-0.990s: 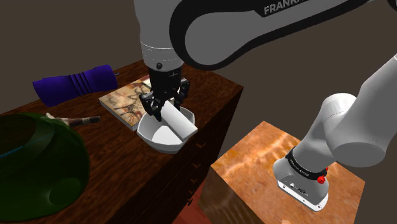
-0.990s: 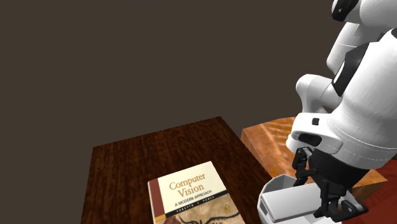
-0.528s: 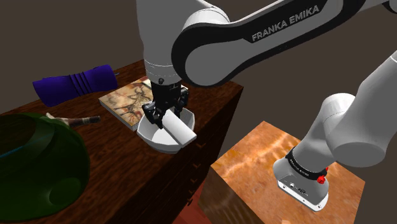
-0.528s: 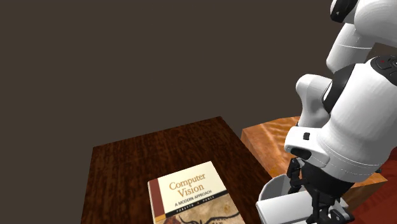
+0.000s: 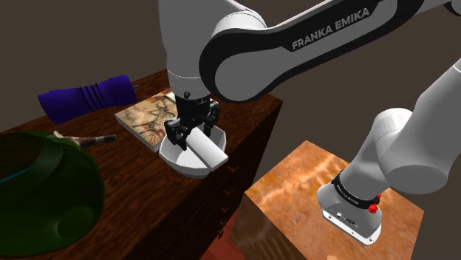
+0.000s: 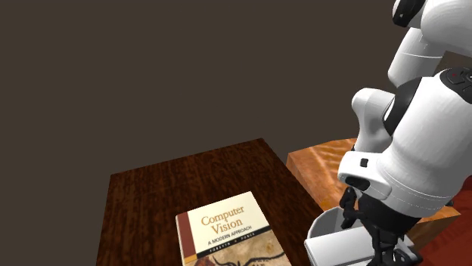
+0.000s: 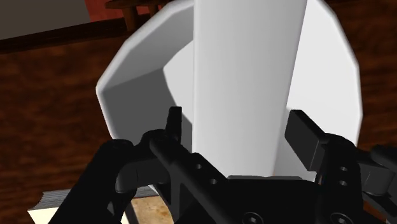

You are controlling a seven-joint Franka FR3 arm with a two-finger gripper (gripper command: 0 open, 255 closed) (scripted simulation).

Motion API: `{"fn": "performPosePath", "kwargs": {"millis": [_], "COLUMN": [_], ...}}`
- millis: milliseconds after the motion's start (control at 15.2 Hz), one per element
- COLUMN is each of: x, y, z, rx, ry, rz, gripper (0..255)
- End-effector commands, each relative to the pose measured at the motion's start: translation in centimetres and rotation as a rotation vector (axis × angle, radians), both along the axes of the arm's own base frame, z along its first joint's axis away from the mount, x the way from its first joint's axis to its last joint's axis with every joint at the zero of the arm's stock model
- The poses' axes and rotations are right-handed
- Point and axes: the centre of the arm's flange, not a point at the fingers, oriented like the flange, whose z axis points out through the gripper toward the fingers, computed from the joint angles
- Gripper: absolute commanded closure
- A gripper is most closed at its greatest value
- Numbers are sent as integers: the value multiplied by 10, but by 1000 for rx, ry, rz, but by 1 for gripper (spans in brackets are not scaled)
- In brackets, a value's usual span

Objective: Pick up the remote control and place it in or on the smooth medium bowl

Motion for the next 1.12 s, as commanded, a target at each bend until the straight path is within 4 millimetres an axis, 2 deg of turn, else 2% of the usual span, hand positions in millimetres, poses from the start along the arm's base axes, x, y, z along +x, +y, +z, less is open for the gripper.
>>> {"fn": "performPosePath", "kwargs": {"millis": [0, 264, 528, 1056], "x": [-1, 0, 0, 0], "y": [0, 1, 2, 2], "z": [-1, -2, 48, 48], "rx": [0, 0, 0, 0], "ry": [2, 2, 2, 2], "rz": [1, 1, 1, 1], "gripper": [0, 0, 0, 0]}}
